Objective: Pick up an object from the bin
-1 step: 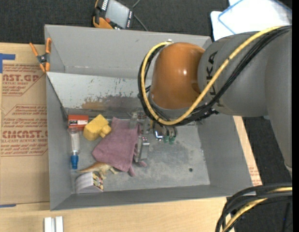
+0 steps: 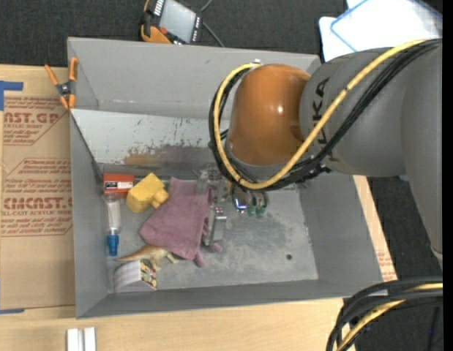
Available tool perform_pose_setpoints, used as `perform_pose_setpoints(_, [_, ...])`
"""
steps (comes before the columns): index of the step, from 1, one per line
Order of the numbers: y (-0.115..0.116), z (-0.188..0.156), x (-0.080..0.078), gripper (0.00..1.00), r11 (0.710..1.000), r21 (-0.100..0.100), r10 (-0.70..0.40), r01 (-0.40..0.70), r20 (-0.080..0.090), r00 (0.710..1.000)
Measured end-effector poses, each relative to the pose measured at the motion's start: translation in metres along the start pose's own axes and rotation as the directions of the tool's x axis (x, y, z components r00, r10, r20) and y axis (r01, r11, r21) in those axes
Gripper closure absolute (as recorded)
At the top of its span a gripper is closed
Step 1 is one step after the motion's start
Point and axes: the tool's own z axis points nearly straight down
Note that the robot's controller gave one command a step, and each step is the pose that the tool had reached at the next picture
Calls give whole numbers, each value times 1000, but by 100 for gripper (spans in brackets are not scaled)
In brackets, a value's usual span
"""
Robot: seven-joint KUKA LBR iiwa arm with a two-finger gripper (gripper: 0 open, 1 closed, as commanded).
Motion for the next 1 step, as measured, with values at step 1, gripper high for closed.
perform_pose_setpoints(1, [21, 71, 3, 0, 999, 0, -36, 36, -5, 999])
